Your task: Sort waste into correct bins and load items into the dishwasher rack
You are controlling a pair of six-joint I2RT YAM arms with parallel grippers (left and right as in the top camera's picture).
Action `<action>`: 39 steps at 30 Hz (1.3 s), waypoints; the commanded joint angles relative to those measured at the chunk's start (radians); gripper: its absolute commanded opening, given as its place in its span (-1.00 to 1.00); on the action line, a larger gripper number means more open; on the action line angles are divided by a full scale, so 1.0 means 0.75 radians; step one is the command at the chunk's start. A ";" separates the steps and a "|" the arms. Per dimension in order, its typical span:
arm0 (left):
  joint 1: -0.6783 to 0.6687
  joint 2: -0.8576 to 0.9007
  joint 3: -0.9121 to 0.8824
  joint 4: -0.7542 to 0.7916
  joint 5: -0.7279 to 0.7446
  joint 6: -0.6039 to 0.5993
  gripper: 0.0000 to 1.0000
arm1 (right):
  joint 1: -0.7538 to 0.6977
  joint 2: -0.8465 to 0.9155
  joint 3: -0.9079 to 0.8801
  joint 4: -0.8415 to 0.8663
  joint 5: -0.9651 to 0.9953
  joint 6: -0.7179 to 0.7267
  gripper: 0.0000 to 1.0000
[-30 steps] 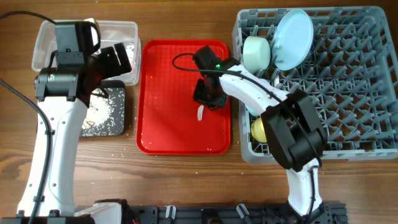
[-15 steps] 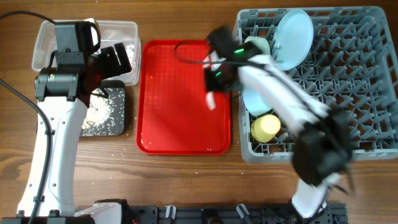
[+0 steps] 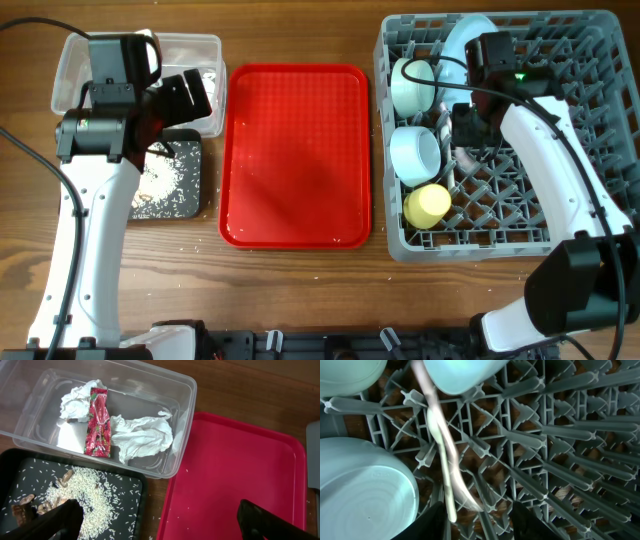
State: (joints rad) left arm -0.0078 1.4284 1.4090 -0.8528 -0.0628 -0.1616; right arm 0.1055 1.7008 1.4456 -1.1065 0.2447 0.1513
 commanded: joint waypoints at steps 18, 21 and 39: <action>0.008 0.002 0.011 0.004 -0.013 0.017 1.00 | -0.003 -0.666 0.187 0.014 -0.554 -0.023 0.99; 0.008 0.002 0.011 0.004 -0.013 0.017 1.00 | -0.003 -0.659 0.187 0.011 -0.554 -0.023 1.00; 0.008 0.002 0.011 0.004 -0.013 0.017 1.00 | -0.003 -1.184 -0.815 1.078 -0.519 -0.156 0.99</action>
State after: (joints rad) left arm -0.0078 1.4284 1.4090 -0.8539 -0.0628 -0.1616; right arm 0.1059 0.9310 1.0084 -0.4084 -0.1490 0.0505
